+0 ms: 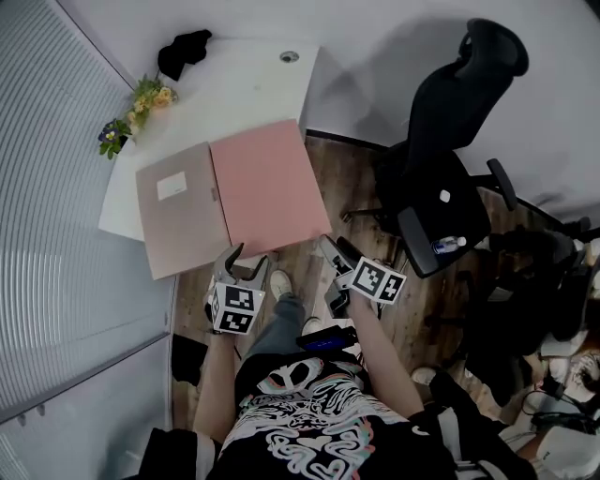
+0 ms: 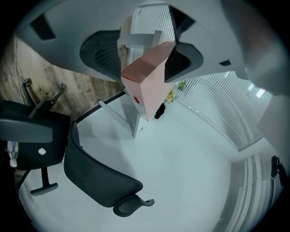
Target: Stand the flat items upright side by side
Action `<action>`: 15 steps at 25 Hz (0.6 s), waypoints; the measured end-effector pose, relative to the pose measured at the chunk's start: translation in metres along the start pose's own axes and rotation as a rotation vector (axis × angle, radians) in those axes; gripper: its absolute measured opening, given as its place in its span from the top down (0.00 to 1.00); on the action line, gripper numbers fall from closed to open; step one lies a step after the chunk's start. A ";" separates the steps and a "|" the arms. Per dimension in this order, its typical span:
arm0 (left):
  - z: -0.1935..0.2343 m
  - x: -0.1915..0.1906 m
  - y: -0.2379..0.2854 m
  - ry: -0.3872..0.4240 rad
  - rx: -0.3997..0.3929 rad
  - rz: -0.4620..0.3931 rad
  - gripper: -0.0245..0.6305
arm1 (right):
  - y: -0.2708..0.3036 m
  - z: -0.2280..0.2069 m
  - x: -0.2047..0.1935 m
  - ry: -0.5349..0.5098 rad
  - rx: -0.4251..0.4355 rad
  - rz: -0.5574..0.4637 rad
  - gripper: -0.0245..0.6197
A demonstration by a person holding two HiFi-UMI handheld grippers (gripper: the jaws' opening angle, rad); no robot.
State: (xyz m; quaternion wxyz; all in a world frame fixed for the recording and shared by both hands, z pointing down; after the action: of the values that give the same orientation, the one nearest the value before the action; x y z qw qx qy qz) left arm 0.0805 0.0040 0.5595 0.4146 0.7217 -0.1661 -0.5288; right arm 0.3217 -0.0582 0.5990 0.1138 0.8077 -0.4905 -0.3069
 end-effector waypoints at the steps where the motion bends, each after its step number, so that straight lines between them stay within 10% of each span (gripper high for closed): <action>1: 0.001 -0.001 0.004 0.014 -0.004 0.013 0.61 | 0.004 -0.002 0.001 0.007 0.000 0.001 0.52; 15: 0.002 -0.003 0.018 0.135 -0.008 0.038 0.60 | 0.031 -0.020 0.002 0.115 0.050 0.008 0.49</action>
State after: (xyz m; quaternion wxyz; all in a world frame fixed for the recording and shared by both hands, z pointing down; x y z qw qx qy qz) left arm 0.0814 -0.0054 0.5747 0.4377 0.7507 -0.1495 -0.4717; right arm 0.3119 -0.0777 0.6286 0.1230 0.8247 -0.4937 -0.2471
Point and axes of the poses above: the fingertips, and each gripper's own axes: y forward along the fingers, z to its left, x out of its top, the point moved 8 cm from there along -y, backward along the fingers, and after that the axes turned 9 degrees about z, right-handed, at the moved point
